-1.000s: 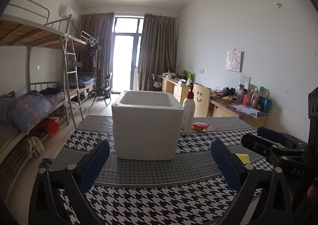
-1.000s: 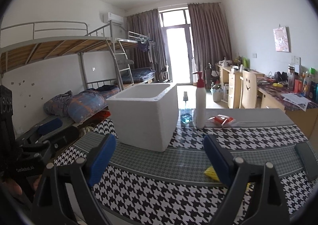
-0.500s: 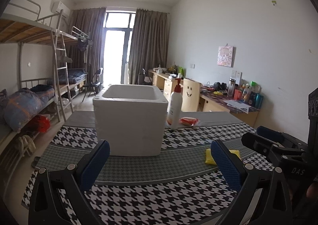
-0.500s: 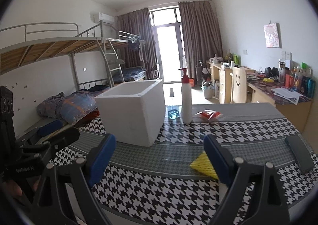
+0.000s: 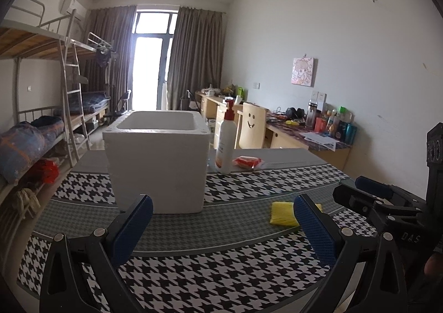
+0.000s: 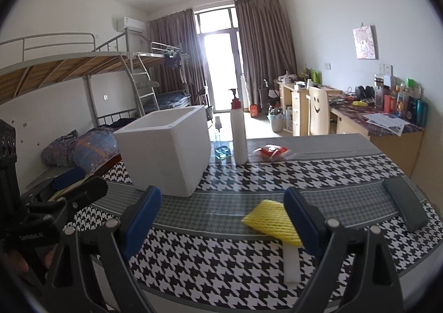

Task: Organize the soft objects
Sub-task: 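Bring the open right tool down around the yellow mesh sponge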

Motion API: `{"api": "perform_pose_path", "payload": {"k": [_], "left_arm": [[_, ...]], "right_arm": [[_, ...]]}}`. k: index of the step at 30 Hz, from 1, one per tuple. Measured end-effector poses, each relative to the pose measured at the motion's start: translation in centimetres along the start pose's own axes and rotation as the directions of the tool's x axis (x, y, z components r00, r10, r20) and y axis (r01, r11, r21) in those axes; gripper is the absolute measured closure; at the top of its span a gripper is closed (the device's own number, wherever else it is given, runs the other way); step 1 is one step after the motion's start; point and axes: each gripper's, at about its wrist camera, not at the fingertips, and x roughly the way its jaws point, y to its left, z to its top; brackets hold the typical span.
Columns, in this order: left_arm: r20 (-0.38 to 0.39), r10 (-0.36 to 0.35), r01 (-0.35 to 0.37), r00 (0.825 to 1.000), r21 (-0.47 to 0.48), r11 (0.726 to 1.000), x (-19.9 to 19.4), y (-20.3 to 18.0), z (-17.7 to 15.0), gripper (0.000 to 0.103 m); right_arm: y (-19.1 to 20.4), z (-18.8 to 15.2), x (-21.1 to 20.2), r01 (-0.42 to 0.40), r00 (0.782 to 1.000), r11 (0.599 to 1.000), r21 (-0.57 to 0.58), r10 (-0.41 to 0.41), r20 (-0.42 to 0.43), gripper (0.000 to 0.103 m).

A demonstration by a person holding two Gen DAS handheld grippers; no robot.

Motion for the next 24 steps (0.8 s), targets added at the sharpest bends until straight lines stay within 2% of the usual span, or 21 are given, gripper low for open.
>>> {"api": "perform_pose_path", "payload": {"k": [24], "left_arm": [[-0.056, -0.052, 0.053, 0.997, 0.022, 0.998, 2.5, -2.5, -0.6, 0.001]], "right_arm": [[-3.0, -0.9, -0.1, 0.053, 0.998, 0.998, 0.033, -0.052, -0.033, 0.011]]}}
